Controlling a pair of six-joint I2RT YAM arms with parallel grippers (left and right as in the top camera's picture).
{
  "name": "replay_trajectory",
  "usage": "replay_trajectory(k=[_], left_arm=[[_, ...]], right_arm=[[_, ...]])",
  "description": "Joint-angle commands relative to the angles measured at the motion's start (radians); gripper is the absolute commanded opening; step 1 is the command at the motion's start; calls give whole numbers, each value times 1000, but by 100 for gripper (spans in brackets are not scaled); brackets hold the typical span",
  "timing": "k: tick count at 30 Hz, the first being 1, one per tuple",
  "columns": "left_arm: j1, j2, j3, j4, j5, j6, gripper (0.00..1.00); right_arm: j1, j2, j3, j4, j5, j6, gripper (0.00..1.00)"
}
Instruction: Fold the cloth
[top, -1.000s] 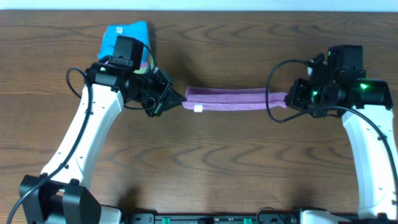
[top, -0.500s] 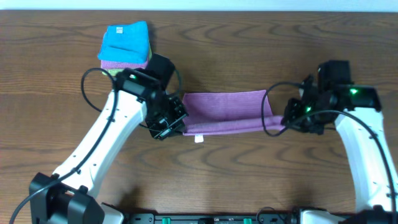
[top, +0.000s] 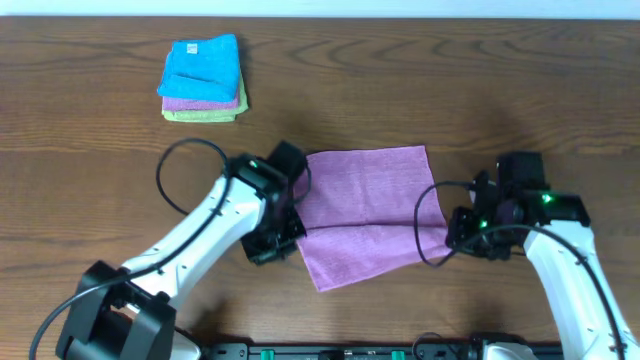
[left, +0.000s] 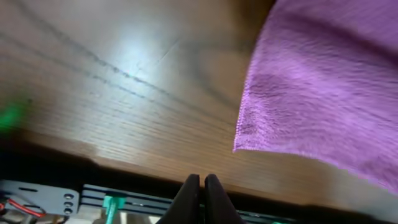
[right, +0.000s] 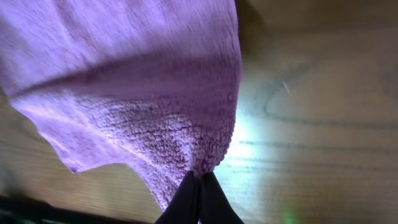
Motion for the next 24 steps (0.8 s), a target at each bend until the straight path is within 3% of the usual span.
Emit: replay_trajectory(k=[1, 2, 3, 9, 10, 11, 12, 14, 15, 20, 24], left_arm=[[-15, -7, -25, 13, -22, -39, 6], [-14, -7, -26, 13, -22, -39, 6], [-14, -7, -26, 14, -23, -39, 6], [-13, -7, -26, 63, -33, -39, 6], [-13, -7, -26, 90, -33, -39, 6], [-14, -7, -26, 120, -29, -39, 6], [-14, -7, -26, 166, -24, -39, 6], [-14, -7, -26, 250, -18, -38, 6], [-14, -7, -26, 290, -18, -38, 6], [-14, -5, -26, 504, -36, 24, 6], [-13, -5, -26, 556, -141, 42, 6]], right_arm=[[2, -5, -61, -2, -6, 0, 35], [2, -5, -77, -3, -18, 0, 72], [2, -5, -89, -6, -27, 0, 99], [2, -10, -97, 57, -24, 14, 99], [2, -10, -97, 86, -24, 9, 97], [2, -10, -97, 122, -34, -3, 84], [2, -10, -97, 154, -54, -18, 51], [2, -10, -97, 216, -87, -36, 11], [2, -9, -97, 247, -101, -42, 2], [44, 6, -89, 444, -233, -96, 1], [129, 64, -64, 534, -161, -123, 1]])
